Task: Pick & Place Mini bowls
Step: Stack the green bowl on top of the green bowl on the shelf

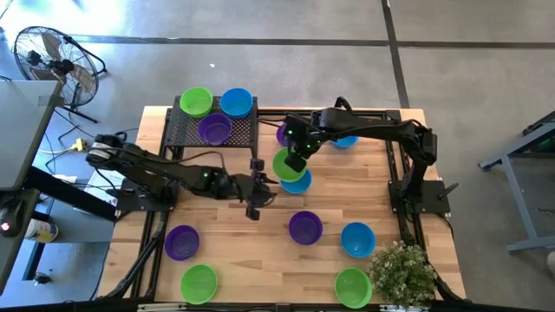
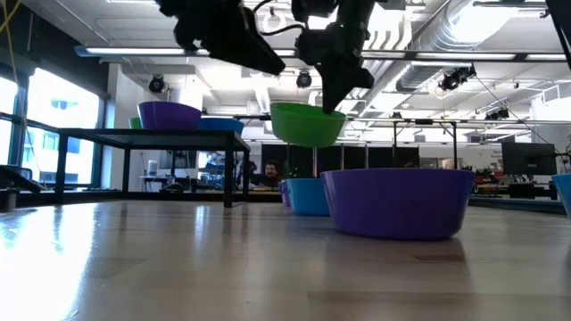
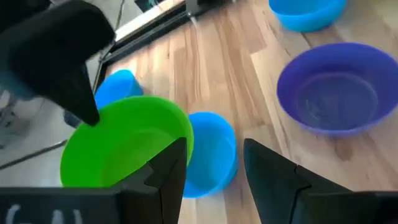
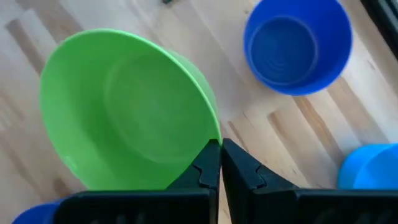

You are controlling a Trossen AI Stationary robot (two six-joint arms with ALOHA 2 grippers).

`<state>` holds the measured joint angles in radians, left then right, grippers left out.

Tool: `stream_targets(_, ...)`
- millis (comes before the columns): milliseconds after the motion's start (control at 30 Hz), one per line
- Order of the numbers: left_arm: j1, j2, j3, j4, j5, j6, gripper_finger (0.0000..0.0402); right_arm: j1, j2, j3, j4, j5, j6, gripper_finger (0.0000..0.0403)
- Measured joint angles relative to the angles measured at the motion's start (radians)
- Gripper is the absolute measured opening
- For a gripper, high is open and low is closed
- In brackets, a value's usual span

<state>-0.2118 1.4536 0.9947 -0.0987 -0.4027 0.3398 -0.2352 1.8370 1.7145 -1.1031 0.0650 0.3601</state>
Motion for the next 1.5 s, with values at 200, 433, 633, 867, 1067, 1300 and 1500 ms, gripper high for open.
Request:
stream_targets(200, 0.002, 0.079, 0.079, -0.106, -0.075, 0.008, 0.0154, 0.013, -0.006, 0.002, 0.0, -0.016, 0.003, 0.0001)
stream_targets(433, 0.002, 0.129, 0.128, -0.164, -0.128, 0.034, 0.0154, 0.044, -0.006, 0.002, 0.007, -0.037, -0.002, 0.0001)
stream_targets(633, 0.002, 0.139, 0.142, -0.195, -0.131, 0.075, 0.0154, 0.053, -0.006, 0.002, 0.019, -0.063, -0.002, 0.0002)
stream_targets(867, 0.002, 0.139, 0.14, -0.229, -0.134, 0.075, 0.0154, 0.053, -0.006, 0.002, 0.027, -0.085, -0.009, 0.0002)
stream_targets(1067, 0.002, 0.138, 0.14, -0.28, -0.137, 0.075, 0.0154, 0.053, -0.006, 0.001, 0.048, -0.114, -0.01, 0.0001)
stream_targets(1300, 0.001, 0.138, 0.14, -0.308, -0.152, 0.075, 0.0137, 0.052, -0.006, 0.001, 0.071, -0.169, -0.025, 0.0001)
stream_targets(1500, 0.001, 0.138, 0.14, -0.362, -0.148, 0.086, 0.0073, 0.051, -0.012, 0.001, 0.083, -0.24, -0.028, 0.0002)
